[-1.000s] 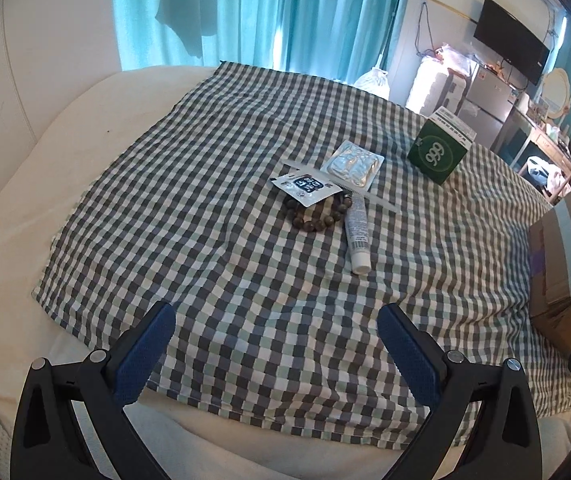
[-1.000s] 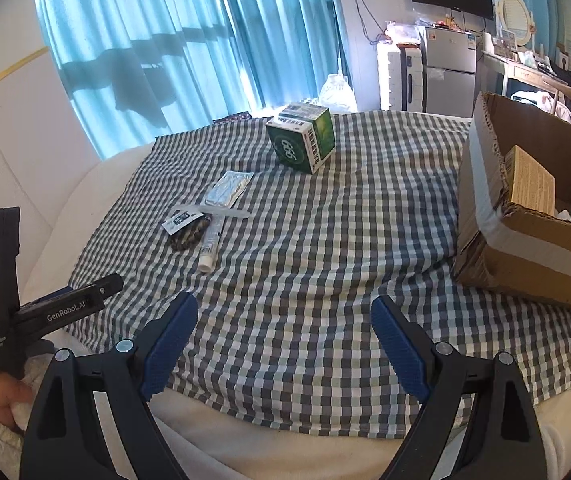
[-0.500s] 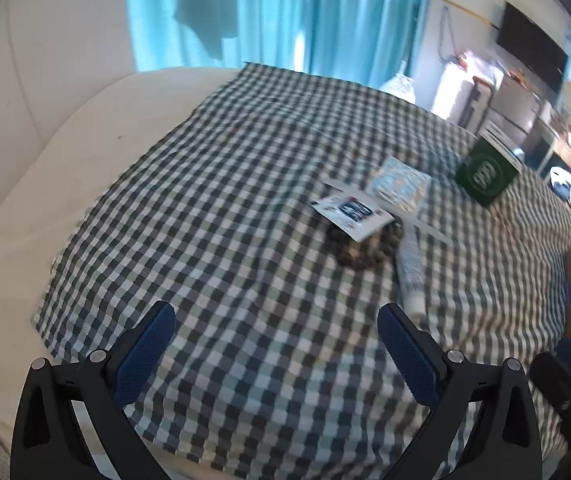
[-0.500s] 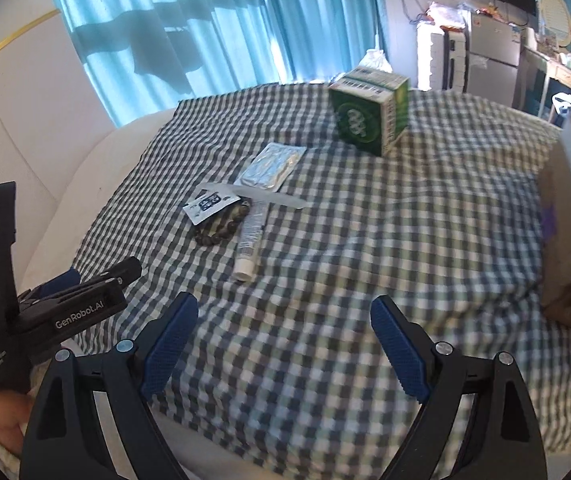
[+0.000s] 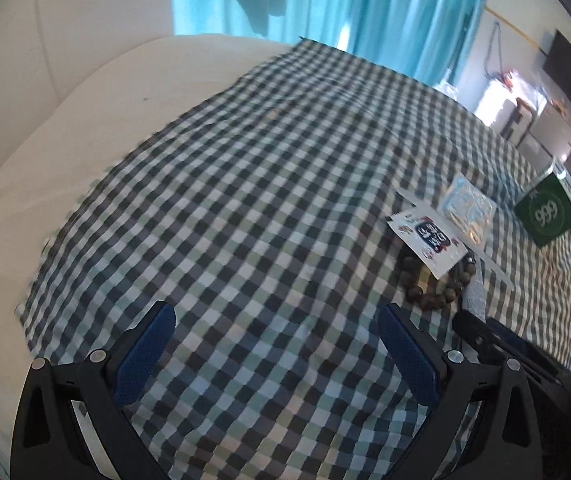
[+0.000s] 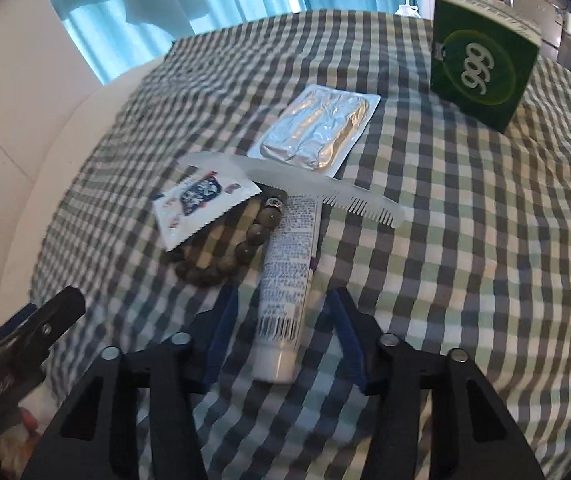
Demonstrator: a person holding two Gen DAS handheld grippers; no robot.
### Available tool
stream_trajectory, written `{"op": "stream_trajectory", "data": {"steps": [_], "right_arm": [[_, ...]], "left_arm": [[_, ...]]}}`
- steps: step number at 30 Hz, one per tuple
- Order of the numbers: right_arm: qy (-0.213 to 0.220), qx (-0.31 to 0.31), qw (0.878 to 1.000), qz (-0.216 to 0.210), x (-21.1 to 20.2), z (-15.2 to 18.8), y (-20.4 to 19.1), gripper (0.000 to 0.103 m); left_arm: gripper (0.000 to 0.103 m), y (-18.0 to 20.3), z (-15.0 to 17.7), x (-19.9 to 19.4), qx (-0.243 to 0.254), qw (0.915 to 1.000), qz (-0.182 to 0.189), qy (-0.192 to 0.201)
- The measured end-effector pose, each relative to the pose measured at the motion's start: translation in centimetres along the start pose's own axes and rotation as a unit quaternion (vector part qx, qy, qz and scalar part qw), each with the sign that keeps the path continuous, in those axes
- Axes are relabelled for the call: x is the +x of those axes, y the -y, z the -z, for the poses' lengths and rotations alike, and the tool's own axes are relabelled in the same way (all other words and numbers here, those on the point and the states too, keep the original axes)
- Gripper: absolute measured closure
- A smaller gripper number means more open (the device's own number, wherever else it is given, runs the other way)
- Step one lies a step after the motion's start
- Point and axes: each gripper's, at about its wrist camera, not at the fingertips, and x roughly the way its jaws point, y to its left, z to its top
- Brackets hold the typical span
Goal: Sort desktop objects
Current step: 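Grasp the white toothpaste tube with the right tool while the left tool grasps the red-and-white sachet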
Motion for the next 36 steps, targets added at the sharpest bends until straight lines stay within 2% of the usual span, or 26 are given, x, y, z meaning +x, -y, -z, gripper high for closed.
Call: {"op": "stream_trajectory", "data": {"steps": [3,5,7,11,12,14,21,24,25,27,28,29,31,35,36], "right_arm": [[0.003,-0.032,0.999,0.023,-0.1,0.2,0.0,0.079],[0.006,-0.039,0.999,0.023,-1.0,0.8,0.7,0.079],[0.007,-0.031,0.999,0.03,-2.1,1.6,1.8,0.079],[0.003,-0.008,1.0,0.026,-4.1,3.5,4.4,0.079],[0.004,-0.007,1.0,0.029,-4.5,3.9,4.9,0.079],[0.0,-0.002,0.999,0.036,-5.1,4.5,5.9,0.079],[-0.01,0.019,0.999,0.033,-5.0,4.6,7.4,0.078],[-0.012,0.015,0.999,0.036,-5.0,4.4,7.2,0.078],[-0.012,0.016,0.999,0.035,-4.9,4.4,7.2,0.078],[-0.015,0.018,0.999,0.033,-4.9,4.4,7.3,0.078],[-0.015,0.018,0.999,0.034,-4.9,4.4,7.4,0.078],[-0.015,0.018,0.999,0.036,-5.0,4.5,7.5,0.078],[-0.016,0.019,0.999,0.036,-5.2,4.6,7.6,0.078],[-0.016,0.023,0.999,0.035,-5.8,4.7,7.7,0.078],[-0.014,0.024,0.999,0.036,-6.1,4.7,7.8,0.078]], "left_arm": [[0.0,1.8,-0.2,0.4,0.044,0.999,0.004,0.013],[0.0,3.1,-0.4,0.7,0.072,0.9969,0.028,0.019],[0.0,4.7,-0.8,1.0,0.101,0.9923,0.069,0.02],[0.0,7.0,-1.4,1.6,0.136,0.9839,0.113,0.024],[0.0,7.6,-1.5,2.0,0.146,0.9827,0.111,0.023],[0.0,8.8,-1.9,2.6,0.161,0.9831,0.082,0.029],[0.0,11.1,-3.7,5.1,0.161,0.981,0.108,0.006],[0.0,11.8,-3.7,6.4,0.177,0.9789,0.102,0.008],[0.002,11.8,-3.8,6.8,0.178,0.9784,0.105,0.0],[0.019,11.7,-3.9,6.7,0.171,0.9774,0.124,-0.003],[0.033,11.6,-3.9,6.7,0.168,0.9772,0.13,-0.005],[0.038,11.5,-3.9,6.7,0.165,0.9776,0.131,-0.01],[0.041,11.2,-3.8,6.4,0.162,0.9769,0.138,-0.019],[0.059,10.4,-3.3,4.9,0.167,0.9752,0.144,-0.02],[0.06,10.1,-3.2,4.3,0.166,0.9753,0.144,-0.02]]}}
